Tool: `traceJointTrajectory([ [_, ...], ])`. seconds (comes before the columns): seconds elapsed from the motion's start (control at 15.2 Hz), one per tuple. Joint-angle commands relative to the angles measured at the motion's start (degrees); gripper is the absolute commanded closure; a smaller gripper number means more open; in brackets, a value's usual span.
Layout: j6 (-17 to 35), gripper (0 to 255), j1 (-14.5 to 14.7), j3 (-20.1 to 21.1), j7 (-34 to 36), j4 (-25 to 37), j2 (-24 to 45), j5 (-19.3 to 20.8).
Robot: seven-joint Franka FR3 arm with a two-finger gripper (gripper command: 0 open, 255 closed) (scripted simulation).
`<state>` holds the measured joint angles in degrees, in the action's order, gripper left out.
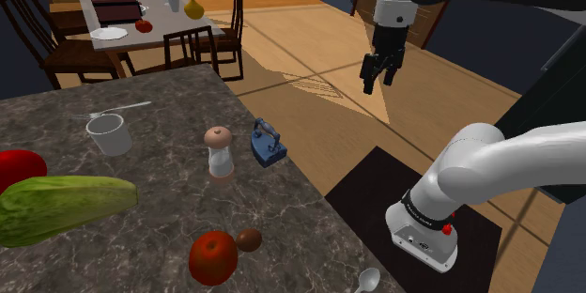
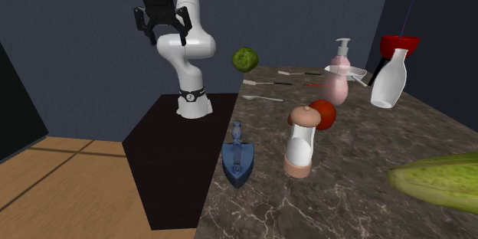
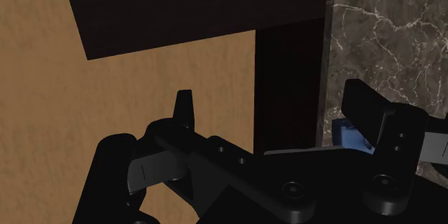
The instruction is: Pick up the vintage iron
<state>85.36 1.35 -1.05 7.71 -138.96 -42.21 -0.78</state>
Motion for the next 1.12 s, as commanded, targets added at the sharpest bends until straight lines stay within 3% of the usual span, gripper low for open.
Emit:
traceJointTrajectory([
  [0.0,0.0,0,0.0,0.0,0.0,0.0,0.0,0.0],
  [0.53,14.0,0,3.4,6.1,4.6,-1.4,10.7,-3.5],
  [1.06,26.7,0,6.0,11.9,9.4,2.0,24.9,-4.2],
])
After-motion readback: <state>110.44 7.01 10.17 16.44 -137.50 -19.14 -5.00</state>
